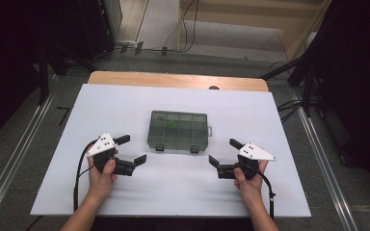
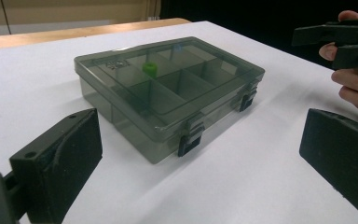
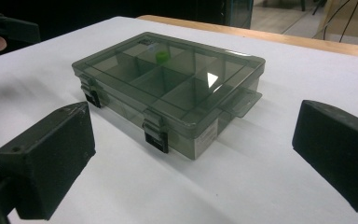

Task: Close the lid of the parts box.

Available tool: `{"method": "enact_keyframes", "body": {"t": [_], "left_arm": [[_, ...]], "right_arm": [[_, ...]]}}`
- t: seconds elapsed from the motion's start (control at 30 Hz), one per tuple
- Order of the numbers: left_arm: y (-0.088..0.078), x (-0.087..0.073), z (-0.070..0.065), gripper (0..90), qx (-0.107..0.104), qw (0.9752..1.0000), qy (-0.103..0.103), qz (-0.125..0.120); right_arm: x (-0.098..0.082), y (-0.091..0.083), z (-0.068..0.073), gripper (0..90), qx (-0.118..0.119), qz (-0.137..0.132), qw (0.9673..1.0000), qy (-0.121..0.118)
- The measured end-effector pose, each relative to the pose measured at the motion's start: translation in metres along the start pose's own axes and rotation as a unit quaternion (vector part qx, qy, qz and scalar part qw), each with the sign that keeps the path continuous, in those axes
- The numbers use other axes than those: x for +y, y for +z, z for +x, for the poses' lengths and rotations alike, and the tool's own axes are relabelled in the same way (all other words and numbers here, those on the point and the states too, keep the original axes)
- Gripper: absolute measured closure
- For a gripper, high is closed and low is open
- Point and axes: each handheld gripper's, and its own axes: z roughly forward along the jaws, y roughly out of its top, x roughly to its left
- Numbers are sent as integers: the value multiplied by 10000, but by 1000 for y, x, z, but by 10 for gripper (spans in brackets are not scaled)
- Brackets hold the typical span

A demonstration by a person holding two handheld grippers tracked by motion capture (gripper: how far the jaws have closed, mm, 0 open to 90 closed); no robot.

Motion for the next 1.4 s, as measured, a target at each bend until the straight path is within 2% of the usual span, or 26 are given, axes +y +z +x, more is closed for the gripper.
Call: {"method": "enact_keyframes", "body": {"t": [0.2,0.57,1.1,1.4], "left_arm": [[-14,-5,2,0,78,10000,-12,-30],[-41,-13,8,0,260,9996,-17,-60],[-72,-24,12,0,503,9987,-26,-102],[-87,-32,11,0,619,9981,26,-64]], "right_arm": [[-3,-10,-3,0,-54,-21,10000,32],[-10,-32,-16,0,-291,-74,9995,86],[-25,-63,-30,0,-551,9,9984,152],[-31,-79,-39,0,-597,35,9980,225]]}}
